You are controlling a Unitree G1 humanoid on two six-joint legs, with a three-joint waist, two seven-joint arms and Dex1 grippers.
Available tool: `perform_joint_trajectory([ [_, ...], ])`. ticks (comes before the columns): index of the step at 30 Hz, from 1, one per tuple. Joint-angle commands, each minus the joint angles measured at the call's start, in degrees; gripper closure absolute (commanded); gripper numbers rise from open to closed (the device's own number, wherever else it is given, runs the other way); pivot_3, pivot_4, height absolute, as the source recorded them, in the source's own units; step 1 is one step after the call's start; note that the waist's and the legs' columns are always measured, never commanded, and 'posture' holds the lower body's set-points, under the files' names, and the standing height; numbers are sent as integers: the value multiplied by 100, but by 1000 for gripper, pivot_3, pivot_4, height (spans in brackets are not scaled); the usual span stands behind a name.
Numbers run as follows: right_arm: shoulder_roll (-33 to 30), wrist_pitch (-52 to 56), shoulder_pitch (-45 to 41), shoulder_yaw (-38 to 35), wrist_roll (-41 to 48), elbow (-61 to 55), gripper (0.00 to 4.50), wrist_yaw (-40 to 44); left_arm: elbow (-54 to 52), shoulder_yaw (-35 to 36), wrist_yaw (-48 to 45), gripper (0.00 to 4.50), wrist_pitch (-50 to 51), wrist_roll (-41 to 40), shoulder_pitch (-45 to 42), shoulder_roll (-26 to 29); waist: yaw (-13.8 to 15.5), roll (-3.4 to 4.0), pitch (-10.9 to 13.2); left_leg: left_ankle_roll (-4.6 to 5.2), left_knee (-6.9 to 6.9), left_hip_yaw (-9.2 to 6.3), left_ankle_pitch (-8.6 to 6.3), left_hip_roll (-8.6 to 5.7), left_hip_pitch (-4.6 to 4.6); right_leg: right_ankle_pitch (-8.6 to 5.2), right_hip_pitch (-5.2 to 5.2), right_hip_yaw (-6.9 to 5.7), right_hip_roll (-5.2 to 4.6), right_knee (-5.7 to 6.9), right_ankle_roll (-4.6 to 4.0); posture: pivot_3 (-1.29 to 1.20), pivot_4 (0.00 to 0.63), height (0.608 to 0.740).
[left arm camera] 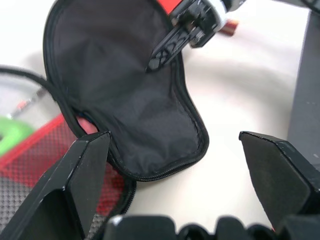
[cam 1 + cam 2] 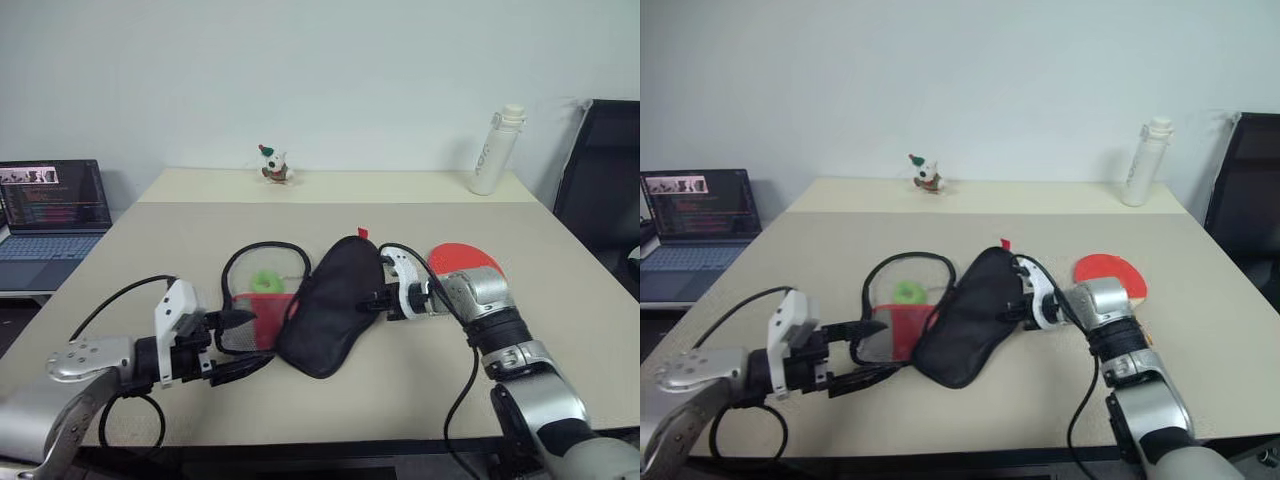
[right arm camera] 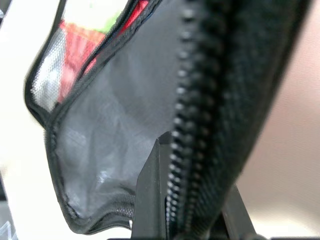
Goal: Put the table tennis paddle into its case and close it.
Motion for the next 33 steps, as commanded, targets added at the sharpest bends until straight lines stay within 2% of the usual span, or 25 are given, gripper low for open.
perform_joint_trajectory([
  [1,-336,-541,-340,410,-371,428,4470,616,-38,-178,-64,0,-167,72,-230,-12,-5,1,2,0,0,2,0,1,0,0,-1,2,1,-1,0,0,150,740],
  [6,-661,-1584,-995,745,-1013,1697,4470,1194,90,-450,-142,0,-280,140,-455,-81,-1,11,14,0,1,7,0,0,-1,0,-5,6,3,0,0,0,150,740],
  [11,-663,-2408,-1468,831,-1529,2724,4470,1512,193,-596,-159,0,-376,219,-580,-171,2,11,14,0,3,7,0,3,-1,0,-5,7,5,-1,0,0,150,740],
  [18,-525,-3126,-1816,788,-2043,3567,4470,1607,248,-669,-167,0,-455,294,-649,-245,2,13,17,-2,6,12,1,3,-1,0,-5,13,5,0,0,0,150,740],
  [24,-433,-3516,-1919,597,-2268,3921,4470,1206,246,-712,-141,0,-470,318,-669,-293,6,13,17,-7,8,12,4,3,-1,0,-3,13,5,1,0,0,150,740],
  [25,-428,-3599,-1933,549,-2300,3960,4019,1099,251,-726,-142,0,-471,328,-682,-301,7,13,17,-7,8,11,4,3,-1,0,-3,12,5,1,0,0,150,740],
  [27,-452,-3868,-1962,497,-2415,4030,3511,784,282,-766,-142,0,-473,345,-735,-316,7,13,17,-8,8,11,5,3,-1,0,-3,12,5,2,0,0,150,740],
  [33,-616,-4268,-2124,276,-2562,4179,1452,380,349,-859,-163,0,-470,385,-860,-365,11,15,18,-18,8,12,11,3,-1,0,-3,13,5,1,0,0,150,740],
])
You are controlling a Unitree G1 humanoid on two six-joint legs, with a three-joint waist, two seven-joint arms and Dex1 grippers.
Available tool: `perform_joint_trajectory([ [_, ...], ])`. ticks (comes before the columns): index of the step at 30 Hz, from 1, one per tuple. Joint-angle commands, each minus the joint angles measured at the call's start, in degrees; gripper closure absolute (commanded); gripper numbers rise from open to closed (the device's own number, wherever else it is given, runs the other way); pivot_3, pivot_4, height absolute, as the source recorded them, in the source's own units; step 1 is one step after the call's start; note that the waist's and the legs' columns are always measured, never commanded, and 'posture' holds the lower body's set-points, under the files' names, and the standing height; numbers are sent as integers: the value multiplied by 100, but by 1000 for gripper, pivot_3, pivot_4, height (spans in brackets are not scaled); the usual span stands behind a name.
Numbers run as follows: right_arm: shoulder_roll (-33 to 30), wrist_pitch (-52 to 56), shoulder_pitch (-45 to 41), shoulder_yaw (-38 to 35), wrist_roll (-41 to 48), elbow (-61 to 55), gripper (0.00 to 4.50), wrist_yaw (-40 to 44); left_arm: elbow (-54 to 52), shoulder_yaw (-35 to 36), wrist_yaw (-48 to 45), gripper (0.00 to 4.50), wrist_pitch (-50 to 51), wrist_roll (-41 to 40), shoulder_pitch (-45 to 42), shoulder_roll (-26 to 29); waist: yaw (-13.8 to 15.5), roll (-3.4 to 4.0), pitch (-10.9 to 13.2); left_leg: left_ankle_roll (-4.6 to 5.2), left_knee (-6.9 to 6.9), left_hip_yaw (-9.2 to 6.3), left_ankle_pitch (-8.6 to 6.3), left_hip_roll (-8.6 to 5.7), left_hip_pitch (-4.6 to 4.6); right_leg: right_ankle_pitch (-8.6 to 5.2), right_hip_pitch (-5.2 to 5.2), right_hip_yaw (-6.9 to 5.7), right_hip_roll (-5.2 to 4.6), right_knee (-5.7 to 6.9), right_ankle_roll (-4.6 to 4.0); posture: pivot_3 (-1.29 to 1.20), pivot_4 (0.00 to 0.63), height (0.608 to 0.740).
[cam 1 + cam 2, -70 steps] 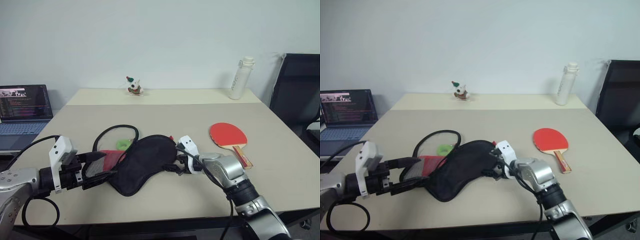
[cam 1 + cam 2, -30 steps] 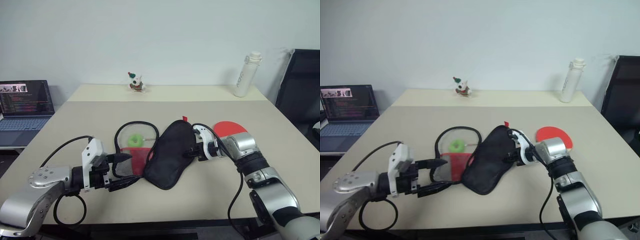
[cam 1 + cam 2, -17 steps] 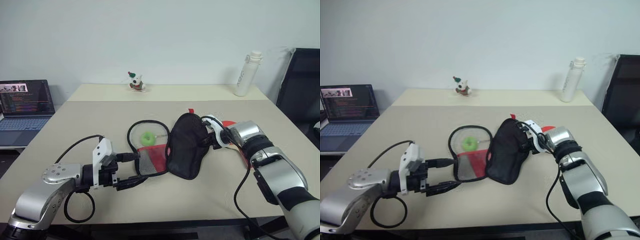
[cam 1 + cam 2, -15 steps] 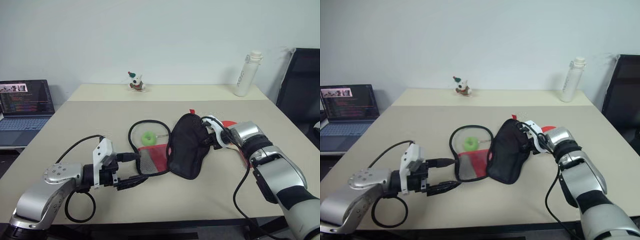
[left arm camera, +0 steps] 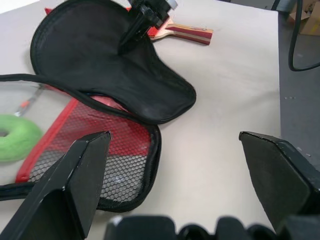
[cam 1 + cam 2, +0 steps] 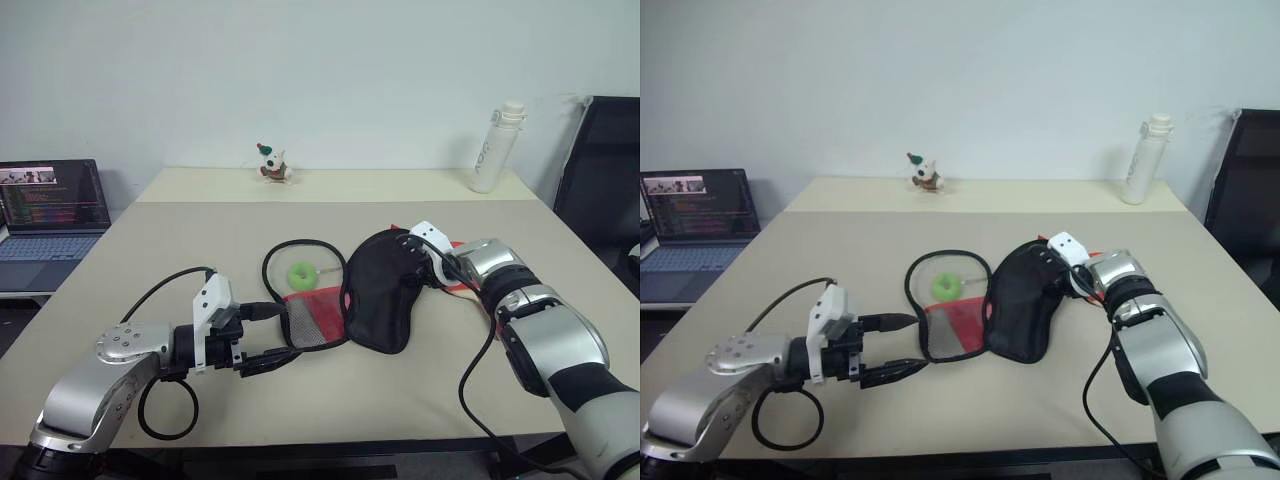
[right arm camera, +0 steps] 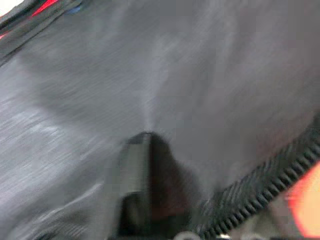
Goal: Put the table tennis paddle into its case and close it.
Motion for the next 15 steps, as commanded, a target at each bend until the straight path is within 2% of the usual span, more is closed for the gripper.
perform_joint_trajectory([
  [1,-220,-330,-256,-176,-134,17,1091,-205,-43,-23,-31,0,-109,23,-114,-37,4,0,0,-1,0,0,0,0,0,0,0,0,0,-1,0,0,150,740],
  [4,-388,-380,-257,-306,-155,43,24,-290,-26,-42,-53,0,-117,35,-126,-48,9,0,0,-2,0,1,1,0,0,0,0,2,0,-1,0,0,150,740],
  [11,-642,136,-127,-791,161,-210,24,87,1,-47,-67,0,-143,35,-132,-59,-5,1,0,-3,0,5,2,1,1,0,-1,6,1,1,0,0,150,740],
  [15,-710,1216,316,-946,475,-1211,24,631,-24,-14,-80,0,-144,6,-86,-51,2,1,0,-3,0,6,2,1,1,0,0,7,1,0,0,0,150,740],
])
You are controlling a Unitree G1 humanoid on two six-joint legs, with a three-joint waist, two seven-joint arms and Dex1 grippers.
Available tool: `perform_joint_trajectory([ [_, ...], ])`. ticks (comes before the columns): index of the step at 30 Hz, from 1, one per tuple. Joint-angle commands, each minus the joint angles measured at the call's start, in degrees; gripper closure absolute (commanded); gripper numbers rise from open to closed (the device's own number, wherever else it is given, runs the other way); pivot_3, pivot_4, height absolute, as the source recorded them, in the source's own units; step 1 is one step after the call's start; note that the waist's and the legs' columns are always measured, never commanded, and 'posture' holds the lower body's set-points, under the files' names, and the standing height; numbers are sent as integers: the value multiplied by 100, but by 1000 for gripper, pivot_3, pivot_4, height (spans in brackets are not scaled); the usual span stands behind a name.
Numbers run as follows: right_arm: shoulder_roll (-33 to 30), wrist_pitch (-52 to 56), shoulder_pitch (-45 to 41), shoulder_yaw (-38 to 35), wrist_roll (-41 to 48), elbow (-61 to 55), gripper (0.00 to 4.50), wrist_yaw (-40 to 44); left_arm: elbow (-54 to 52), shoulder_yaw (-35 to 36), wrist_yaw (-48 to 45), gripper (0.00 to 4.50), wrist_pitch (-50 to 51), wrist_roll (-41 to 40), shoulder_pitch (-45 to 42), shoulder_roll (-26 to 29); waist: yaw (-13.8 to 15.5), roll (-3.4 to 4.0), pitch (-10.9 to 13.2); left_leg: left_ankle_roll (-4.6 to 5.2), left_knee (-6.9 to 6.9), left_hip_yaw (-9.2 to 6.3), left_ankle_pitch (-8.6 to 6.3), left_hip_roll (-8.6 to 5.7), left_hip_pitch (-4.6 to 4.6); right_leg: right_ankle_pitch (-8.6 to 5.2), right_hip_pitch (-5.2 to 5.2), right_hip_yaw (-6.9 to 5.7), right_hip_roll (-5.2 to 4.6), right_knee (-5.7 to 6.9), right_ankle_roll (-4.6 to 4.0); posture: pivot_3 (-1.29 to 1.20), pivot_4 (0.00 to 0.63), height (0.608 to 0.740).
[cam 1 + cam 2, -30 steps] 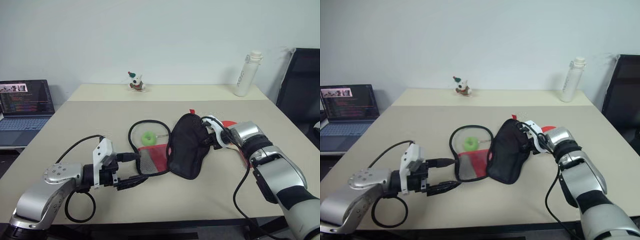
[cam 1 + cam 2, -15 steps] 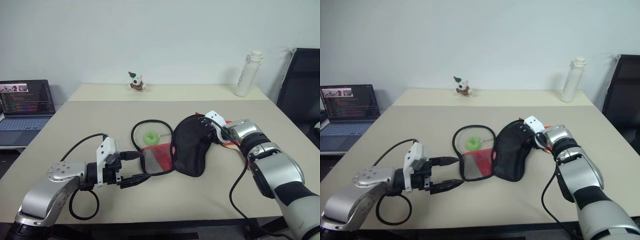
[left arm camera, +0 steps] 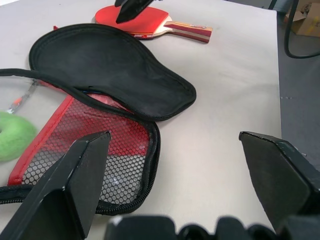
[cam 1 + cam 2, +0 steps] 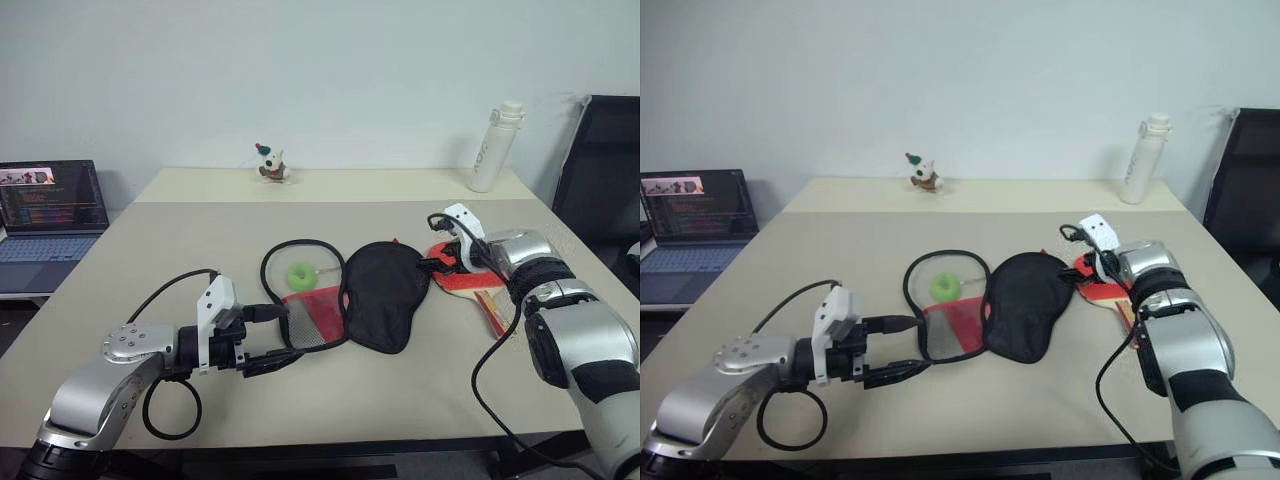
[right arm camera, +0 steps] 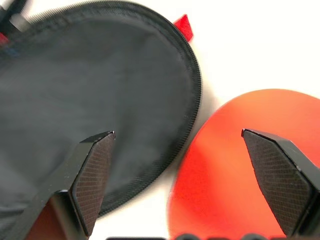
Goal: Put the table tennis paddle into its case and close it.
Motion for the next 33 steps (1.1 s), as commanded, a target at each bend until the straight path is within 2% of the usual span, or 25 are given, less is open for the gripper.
perform_joint_trajectory([
  [1,-131,1204,560,-191,429,-1458,24,471,-108,105,-65,0,-121,-34,-43,15,16,-1,-1,0,0,-1,0,0,0,0,1,-1,0,-2,0,0,150,740],
  [4,-162,2386,1714,-258,772,-3541,24,401,-68,110,-94,0,-129,-45,-72,29,84,-2,-2,0,2,-6,0,2,0,0,6,-4,0,-3,1,0,150,740],
  [6,-141,2725,2340,-346,854,-4578,24,95,-40,107,-126,0,-143,-45,-96,36,101,1,0,0,3,-6,-1,1,-2,-1,5,-4,0,-2,1,0,150,740],
  [11,115,3083,3392,-664,942,-6208,24,-869,74,117,-230,0,-189,-26,-169,59,93,6,3,1,11,-9,-1,0,-1,-2,6,-5,2,5,3,0,150,740],
  [18,606,3972,4194,-845,1396,-7535,24,-1452,220,80,-337,0,-262,45,-238,61,92,4,2,0,11,-11,-1,0,0,-2,7,-6,5,6,4,0,150,740],
  [25,1051,3476,4378,-513,1330,-7596,24,-1979,302,54,-376,0,-319,112,-276,20,70,-1,-1,15,12,-12,-9,3,2,-2,6,-4,12,7,4,0,150,740],
  [28,1147,3200,4295,-473,1271,-7333,656,-2156,314,63,-364,0,-331,127,-277,6,58,-2,-2,16,12,-13,-9,5,4,-2,6,-1,16,10,3,0,150,740],
  [33,1119,3045,4095,-518,1350,-7016,2396,-2226,271,135,-330,0,-340,116,-173,24,45,-3,-3,16,14,-14,-10,6,5,-1,7,0,17,10,3,0,150,740],
])
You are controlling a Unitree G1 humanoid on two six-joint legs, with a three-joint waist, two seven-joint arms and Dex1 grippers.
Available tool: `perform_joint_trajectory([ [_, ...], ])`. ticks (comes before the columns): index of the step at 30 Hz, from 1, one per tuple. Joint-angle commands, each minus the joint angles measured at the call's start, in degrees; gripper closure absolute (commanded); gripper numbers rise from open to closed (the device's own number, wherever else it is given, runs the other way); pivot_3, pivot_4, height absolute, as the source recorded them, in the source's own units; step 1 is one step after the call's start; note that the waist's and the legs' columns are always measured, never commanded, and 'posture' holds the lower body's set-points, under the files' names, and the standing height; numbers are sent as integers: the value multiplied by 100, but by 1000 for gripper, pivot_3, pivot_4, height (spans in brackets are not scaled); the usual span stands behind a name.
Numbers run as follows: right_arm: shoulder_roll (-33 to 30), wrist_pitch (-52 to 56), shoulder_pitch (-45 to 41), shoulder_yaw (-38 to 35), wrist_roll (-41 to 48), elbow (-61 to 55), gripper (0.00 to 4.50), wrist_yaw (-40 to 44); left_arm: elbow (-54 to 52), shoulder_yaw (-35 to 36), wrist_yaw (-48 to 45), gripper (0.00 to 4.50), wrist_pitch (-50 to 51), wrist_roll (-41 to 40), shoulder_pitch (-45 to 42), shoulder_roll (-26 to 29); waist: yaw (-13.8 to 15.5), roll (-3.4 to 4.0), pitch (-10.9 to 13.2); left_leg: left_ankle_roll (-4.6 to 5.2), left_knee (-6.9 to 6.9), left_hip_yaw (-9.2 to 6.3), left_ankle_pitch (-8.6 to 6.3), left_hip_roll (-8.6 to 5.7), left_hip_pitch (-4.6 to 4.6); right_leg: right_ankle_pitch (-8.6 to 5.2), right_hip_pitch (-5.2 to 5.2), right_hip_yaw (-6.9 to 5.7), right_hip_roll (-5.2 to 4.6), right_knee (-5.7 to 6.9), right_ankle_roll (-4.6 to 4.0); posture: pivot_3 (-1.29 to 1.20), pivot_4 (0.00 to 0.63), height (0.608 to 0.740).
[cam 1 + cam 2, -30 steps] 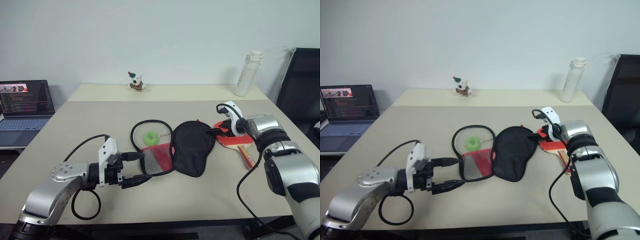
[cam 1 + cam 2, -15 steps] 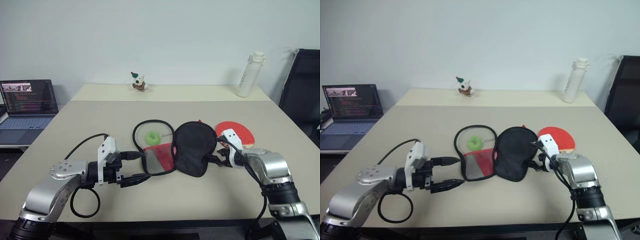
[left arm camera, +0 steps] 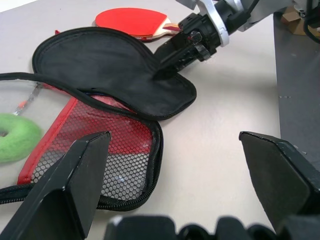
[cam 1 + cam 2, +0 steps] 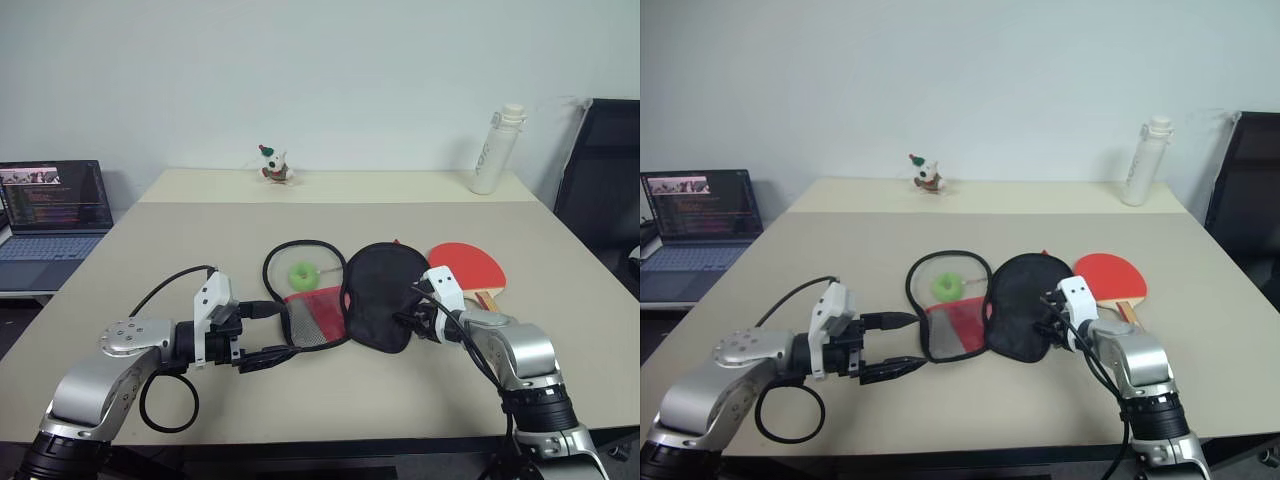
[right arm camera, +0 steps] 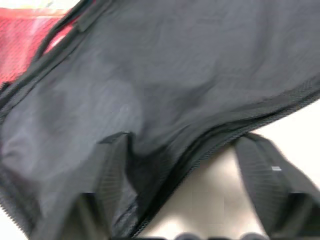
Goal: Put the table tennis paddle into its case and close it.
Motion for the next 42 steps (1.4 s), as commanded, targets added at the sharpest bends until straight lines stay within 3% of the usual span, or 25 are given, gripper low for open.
perform_joint_trajectory([
  [1,2,-78,-200,-1,126,132,2756,20,-151,165,35,0,-102,-13,38,26,-2,0,0,0,0,-1,0,0,0,0,0,0,0,0,0,0,150,740],
  [6,-163,17,-515,-110,251,521,4476,126,-208,214,88,0,-93,-31,114,33,12,0,0,0,-1,1,0,0,-1,0,-1,3,1,-1,0,0,150,740],
  [17,-946,-466,-1299,236,190,1691,4476,754,-251,202,134,0,-97,-38,164,20,42,1,1,2,-1,4,-1,-1,-1,0,-3,5,0,-4,0,0,150,740],
  [21,-964,-408,-1366,322,269,1737,4476,888,-234,171,140,0,-112,-21,146,-4,39,1,1,2,-1,6,-1,-1,-2,0,-3,8,0,-5,0,0,150,740],
  [25,-909,-508,-1338,250,210,1697,3638,699,-247,160,130,0,-103,-29,144,-8,39,1,1,1,-1,6,-1,0,-2,0,-3,9,1,-5,0,0,150,740],
  [35,-1654,-606,-1627,-254,357,1755,189,849,-180,162,31,0,-101,-34,87,45,46,3,2,1,-1,8,-1,-1,-2,0,-4,10,0,-5,0,0,150,740],
  [42,-2195,-526,-1202,-515,217,1765,86,680,-236,83,-28,0,-1,-138,-144,-1,51,2,2,1,-1,9,-1,-1,-2,0,-2,11,0,-8,0,0,150,740],
])
